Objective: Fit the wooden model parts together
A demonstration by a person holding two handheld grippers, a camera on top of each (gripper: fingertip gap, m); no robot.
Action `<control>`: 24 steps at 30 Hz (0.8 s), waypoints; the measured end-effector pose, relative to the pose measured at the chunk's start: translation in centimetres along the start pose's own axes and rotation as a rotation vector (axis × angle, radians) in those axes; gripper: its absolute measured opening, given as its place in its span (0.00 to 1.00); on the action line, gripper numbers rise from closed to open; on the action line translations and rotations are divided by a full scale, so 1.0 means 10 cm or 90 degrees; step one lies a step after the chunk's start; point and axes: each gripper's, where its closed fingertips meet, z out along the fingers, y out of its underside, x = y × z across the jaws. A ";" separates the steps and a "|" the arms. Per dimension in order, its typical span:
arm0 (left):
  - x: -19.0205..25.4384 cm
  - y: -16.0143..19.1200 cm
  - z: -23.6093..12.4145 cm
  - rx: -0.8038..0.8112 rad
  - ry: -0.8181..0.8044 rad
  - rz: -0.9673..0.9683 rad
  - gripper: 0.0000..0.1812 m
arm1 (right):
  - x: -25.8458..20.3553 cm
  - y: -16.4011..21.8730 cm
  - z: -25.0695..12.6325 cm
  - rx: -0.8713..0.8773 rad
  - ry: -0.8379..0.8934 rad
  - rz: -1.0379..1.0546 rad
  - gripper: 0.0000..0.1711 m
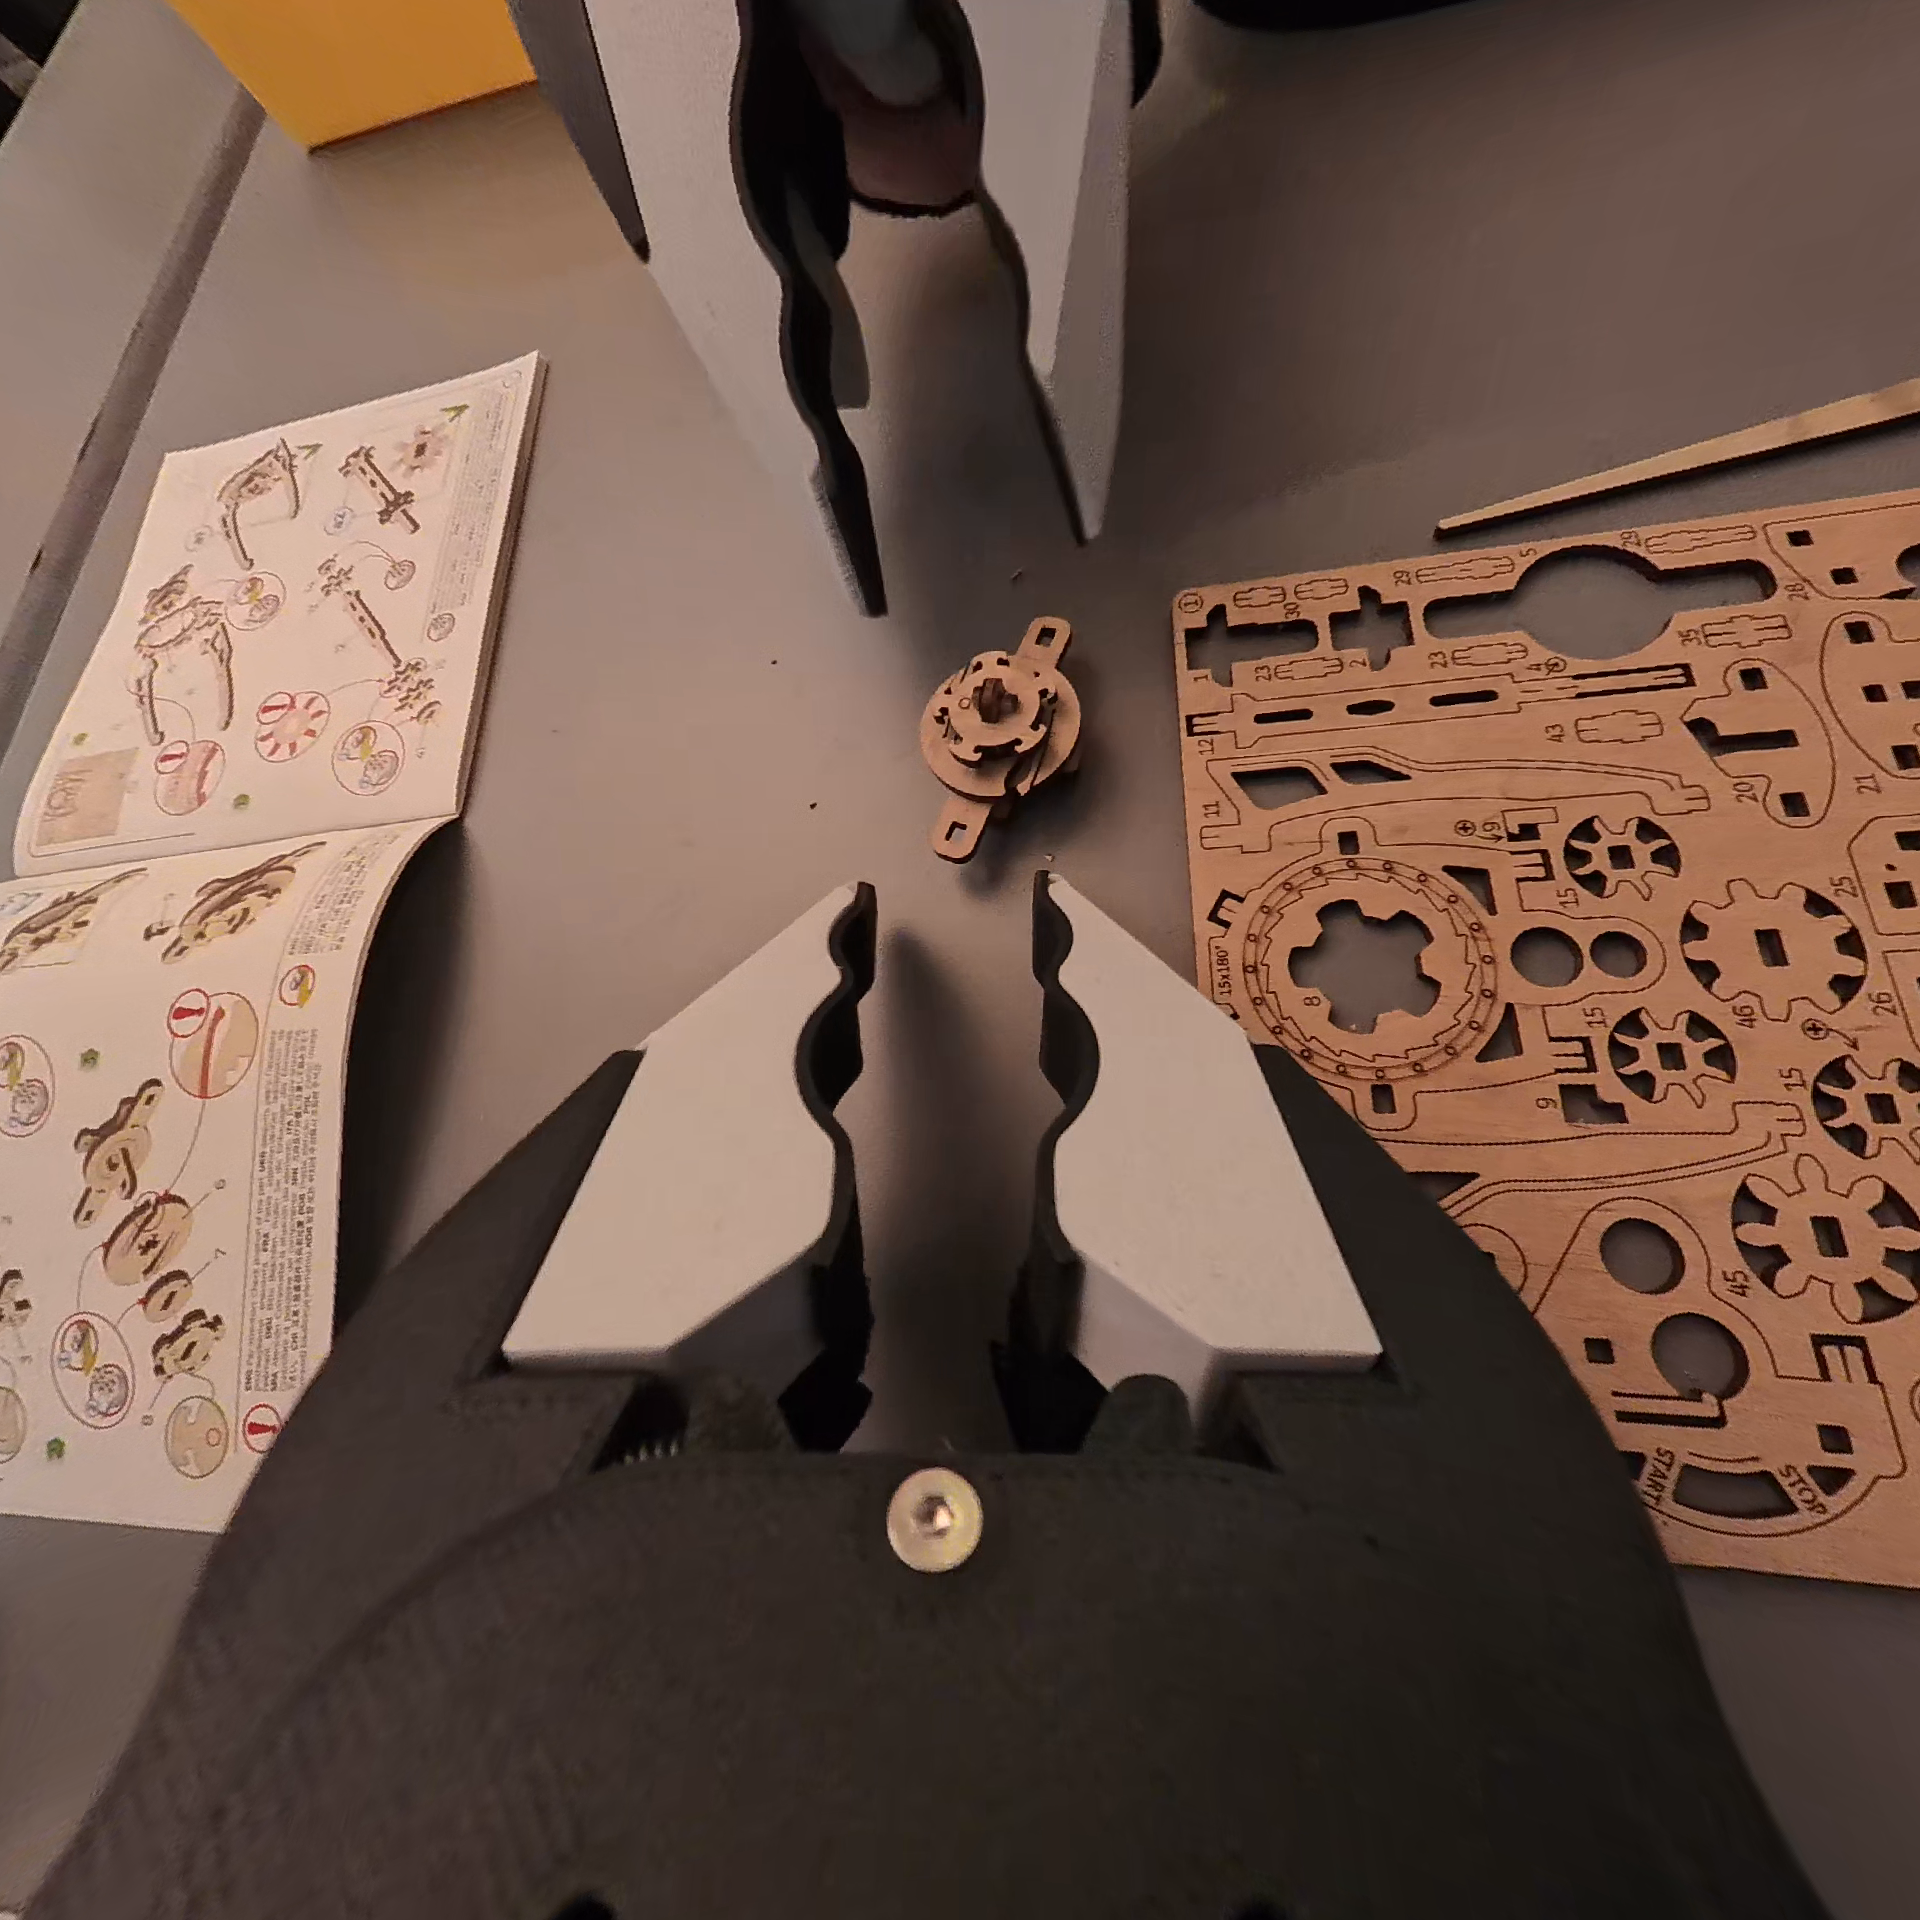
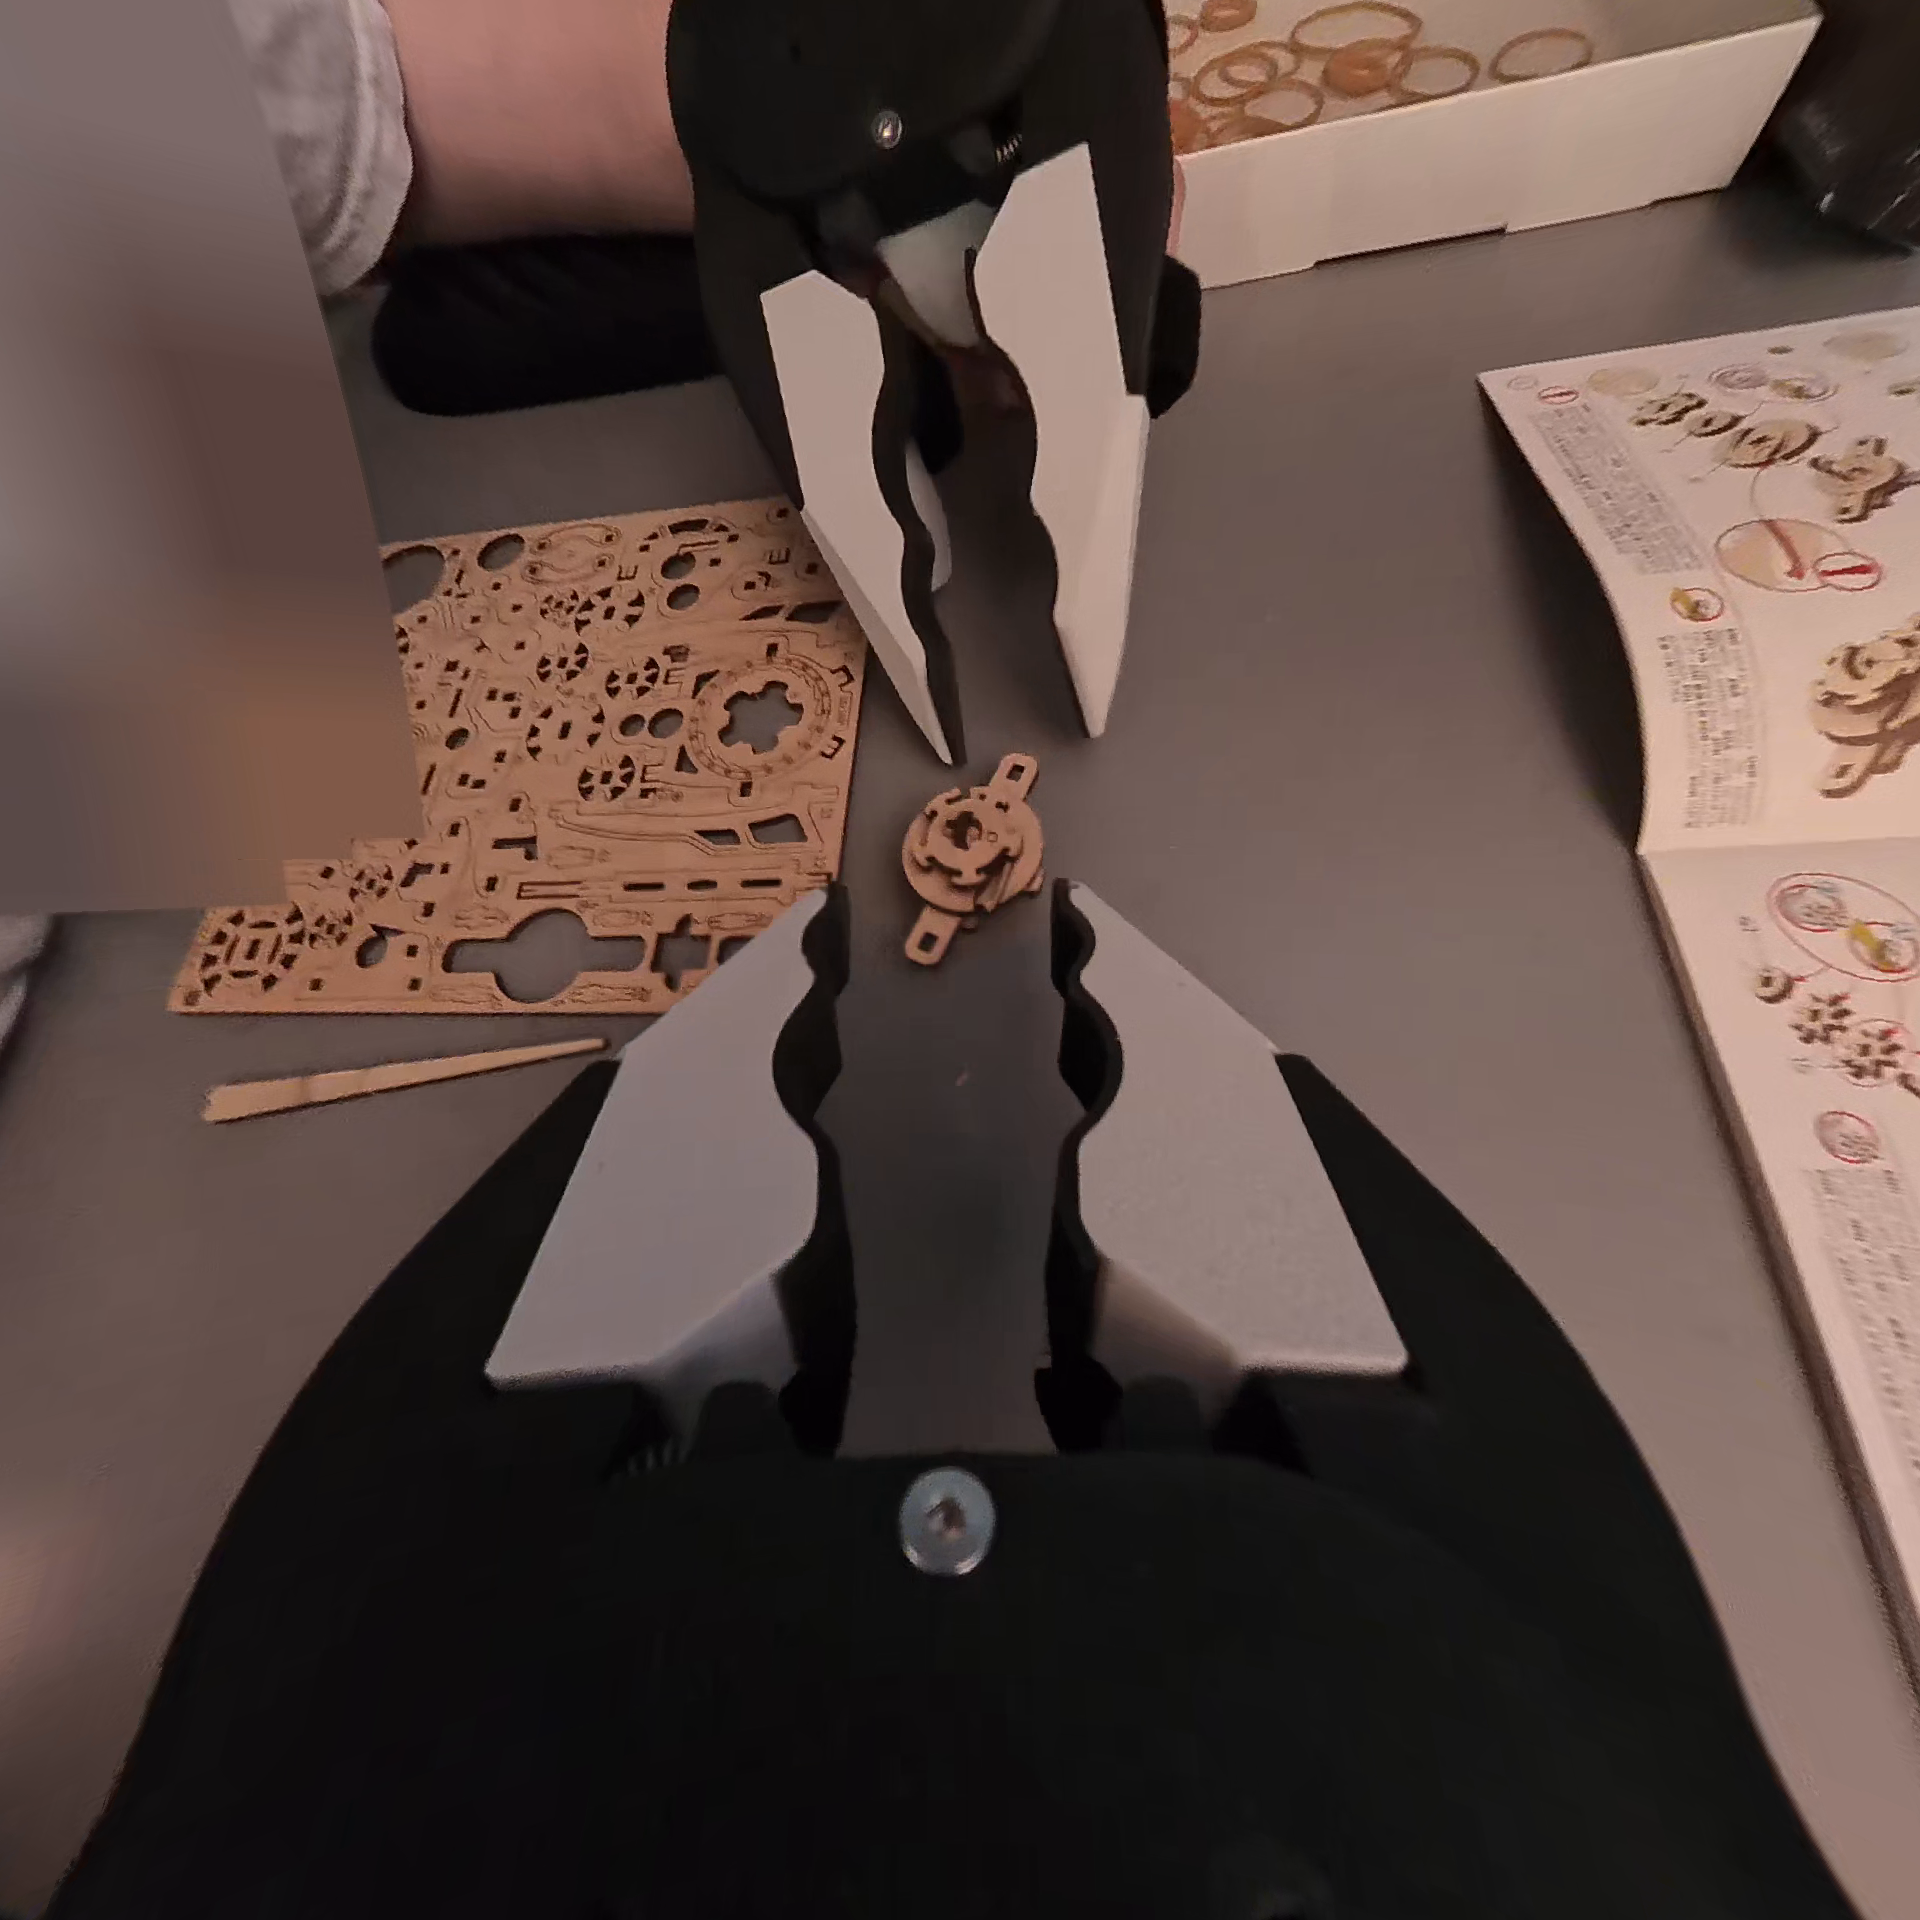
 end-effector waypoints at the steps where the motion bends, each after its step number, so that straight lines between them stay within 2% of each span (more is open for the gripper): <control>1: 0.01 0.00 0.00 0.000 0.004 0.000 0.15 | 0.00 0.00 0.02 -0.009 0.005 0.007 0.23; 6: 0.00 0.00 0.00 0.000 -0.001 0.004 0.15 | 0.05 0.12 0.15 -0.070 0.042 0.017 0.25; 16: 0.01 -0.04 0.03 0.004 -0.025 0.031 0.09 | 0.08 0.15 0.20 -0.083 0.056 0.025 0.20; 24: 0.02 -0.04 0.03 0.004 -0.023 0.030 0.09 | 0.08 0.16 0.22 -0.094 0.074 -0.034 0.09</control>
